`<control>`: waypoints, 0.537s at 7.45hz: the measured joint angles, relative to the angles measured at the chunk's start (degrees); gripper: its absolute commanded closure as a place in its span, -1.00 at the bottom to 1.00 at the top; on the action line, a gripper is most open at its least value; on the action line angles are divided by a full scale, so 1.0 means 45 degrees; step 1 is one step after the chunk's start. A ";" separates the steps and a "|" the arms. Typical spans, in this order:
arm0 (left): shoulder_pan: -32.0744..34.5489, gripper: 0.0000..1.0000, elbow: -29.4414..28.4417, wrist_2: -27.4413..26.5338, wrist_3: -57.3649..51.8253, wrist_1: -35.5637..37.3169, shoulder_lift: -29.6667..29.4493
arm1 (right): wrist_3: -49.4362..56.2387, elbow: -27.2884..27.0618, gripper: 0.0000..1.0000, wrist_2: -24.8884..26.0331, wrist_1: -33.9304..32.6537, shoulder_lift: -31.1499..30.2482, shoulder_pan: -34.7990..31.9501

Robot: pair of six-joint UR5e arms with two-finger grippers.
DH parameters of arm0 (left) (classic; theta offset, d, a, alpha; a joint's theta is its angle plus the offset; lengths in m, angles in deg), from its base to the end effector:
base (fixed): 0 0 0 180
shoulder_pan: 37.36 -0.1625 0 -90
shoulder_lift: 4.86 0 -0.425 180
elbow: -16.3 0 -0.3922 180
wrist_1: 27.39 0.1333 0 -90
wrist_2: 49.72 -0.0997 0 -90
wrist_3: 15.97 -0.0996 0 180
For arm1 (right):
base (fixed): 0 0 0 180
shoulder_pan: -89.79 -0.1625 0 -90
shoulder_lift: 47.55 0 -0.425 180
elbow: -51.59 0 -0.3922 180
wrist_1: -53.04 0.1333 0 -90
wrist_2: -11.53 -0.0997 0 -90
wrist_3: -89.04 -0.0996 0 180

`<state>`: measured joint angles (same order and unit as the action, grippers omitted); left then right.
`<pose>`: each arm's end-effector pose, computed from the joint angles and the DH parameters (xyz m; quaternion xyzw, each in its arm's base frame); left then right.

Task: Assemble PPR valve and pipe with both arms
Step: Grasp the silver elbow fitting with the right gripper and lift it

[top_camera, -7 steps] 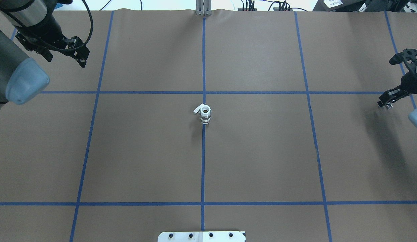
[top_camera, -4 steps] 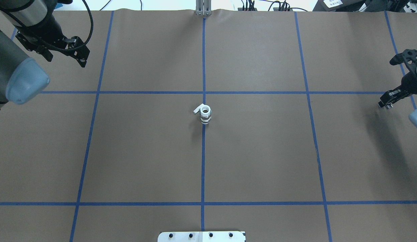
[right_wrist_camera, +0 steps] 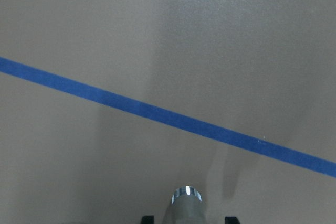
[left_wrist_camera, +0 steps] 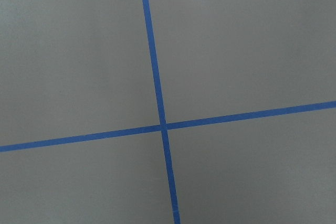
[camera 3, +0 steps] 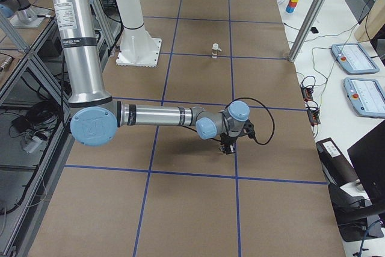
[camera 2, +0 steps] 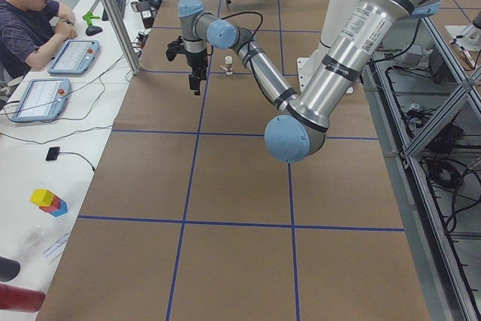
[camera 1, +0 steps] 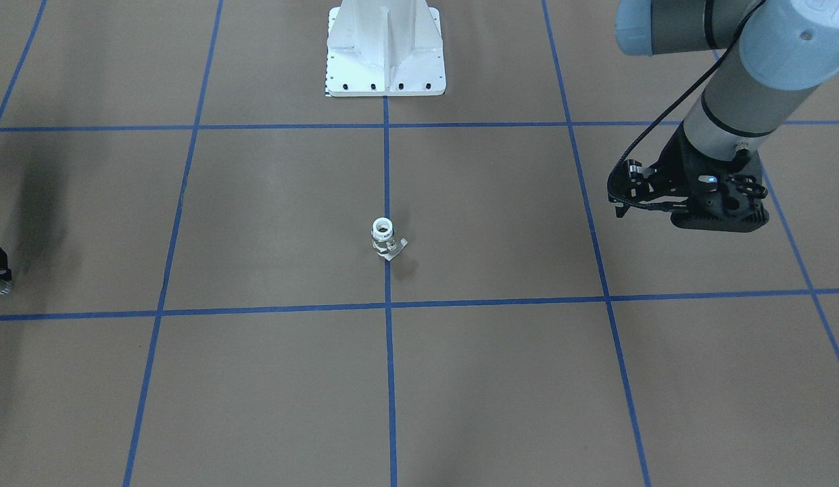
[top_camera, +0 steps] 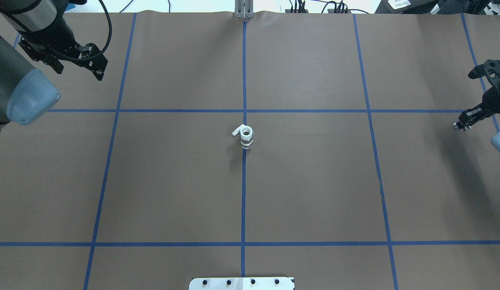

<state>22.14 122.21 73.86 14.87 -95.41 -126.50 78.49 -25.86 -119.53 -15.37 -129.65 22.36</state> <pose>0.2439 -0.5682 0.2668 0.0385 0.3504 0.0612 0.9338 -0.1548 -0.5492 0.6581 0.0334 -0.3718 -0.1484 0.9158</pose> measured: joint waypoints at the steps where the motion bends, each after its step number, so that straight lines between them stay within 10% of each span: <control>1: 0.0000 -1.00 0.0000 0.0000 0.0001 0.0000 -0.0014 | 0.0001 0.0001 1.00 -0.0004 -0.0008 -0.0001 0.0001; 4: 0.0000 -1.00 0.0029 0.0000 0.0002 0.0000 -0.0061 | 0.0020 -0.0042 1.00 -0.0057 -0.0005 0.0013 -0.0286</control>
<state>22.14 122.34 73.86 14.88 -95.42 -126.77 78.58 -26.04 -119.78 -15.39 -129.59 21.08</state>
